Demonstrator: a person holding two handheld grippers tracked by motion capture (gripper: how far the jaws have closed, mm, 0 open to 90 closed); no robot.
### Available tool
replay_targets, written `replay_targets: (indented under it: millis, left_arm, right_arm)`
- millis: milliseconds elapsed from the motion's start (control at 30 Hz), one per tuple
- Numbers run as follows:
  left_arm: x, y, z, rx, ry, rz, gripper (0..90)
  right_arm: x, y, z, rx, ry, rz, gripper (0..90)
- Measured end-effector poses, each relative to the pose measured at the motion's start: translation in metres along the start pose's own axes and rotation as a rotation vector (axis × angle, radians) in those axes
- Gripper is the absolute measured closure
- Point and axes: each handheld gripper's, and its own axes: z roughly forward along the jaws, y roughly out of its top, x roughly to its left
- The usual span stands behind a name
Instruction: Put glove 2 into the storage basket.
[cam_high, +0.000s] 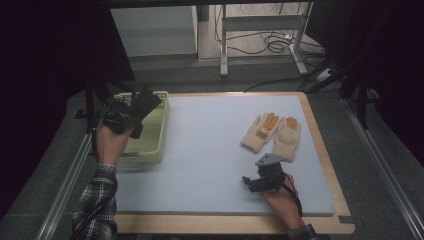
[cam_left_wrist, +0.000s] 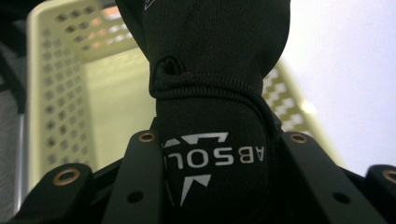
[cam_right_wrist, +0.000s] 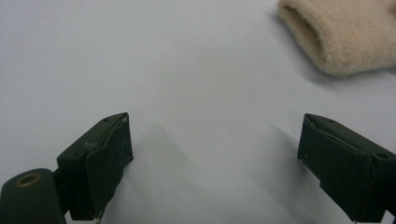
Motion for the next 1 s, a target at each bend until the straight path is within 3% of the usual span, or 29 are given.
replay_targets:
  millis: [200, 367, 700, 1000]
  left_arm:
    - [0.021, -0.014, 0.017, 0.03, 0.029, -0.045, 64.9]
    - [0.032, -0.018, 0.032, 0.07, 0.058, -0.056, 64.7]
    - [0.04, -0.014, 0.061, 0.186, 0.09, -0.072, 63.5]
    - [0.045, -0.01, 0.078, 0.295, 0.142, -0.053, 59.3]
  right_arm:
    - [0.0, 0.0, 0.0, 0.0, 0.001, 0.002, 9.7]
    - [0.0, 0.0, 0.0, 0.0, 0.001, 0.002, 9.7]
    - [0.0, 0.0, 0.0, -0.001, 0.0, 0.001, 9.7]
    - [0.0, 0.0, 0.0, -0.001, -0.001, 0.001, 9.7]
